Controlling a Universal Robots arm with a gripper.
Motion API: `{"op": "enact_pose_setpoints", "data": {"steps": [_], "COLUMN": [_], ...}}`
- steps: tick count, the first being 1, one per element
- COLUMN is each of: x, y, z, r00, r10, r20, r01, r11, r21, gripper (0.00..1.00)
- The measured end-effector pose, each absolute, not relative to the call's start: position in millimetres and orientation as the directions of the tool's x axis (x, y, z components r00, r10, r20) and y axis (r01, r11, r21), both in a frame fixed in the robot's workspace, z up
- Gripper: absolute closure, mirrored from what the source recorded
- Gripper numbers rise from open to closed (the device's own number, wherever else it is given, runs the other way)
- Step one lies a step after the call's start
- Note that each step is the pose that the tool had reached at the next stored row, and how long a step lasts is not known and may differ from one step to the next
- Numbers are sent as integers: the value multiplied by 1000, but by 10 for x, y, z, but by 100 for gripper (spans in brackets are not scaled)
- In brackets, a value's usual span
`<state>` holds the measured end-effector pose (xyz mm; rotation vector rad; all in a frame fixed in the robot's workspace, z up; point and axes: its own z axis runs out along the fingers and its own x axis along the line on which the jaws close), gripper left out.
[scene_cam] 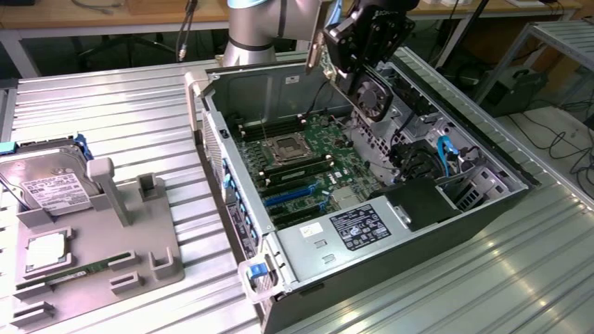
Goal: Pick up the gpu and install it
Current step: 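Insert the gpu into the slot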
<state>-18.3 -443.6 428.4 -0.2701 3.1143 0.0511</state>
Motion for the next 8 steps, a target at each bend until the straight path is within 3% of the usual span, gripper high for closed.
{"op": "enact_pose_setpoints", "data": {"steps": [8], "x": [-183], "y": [-4436], "z": [4284], "r00": [-974], "r10": [-225], "r20": [-18], "r01": [-226], "r11": [974], "r21": [31], "gripper": [72]}}
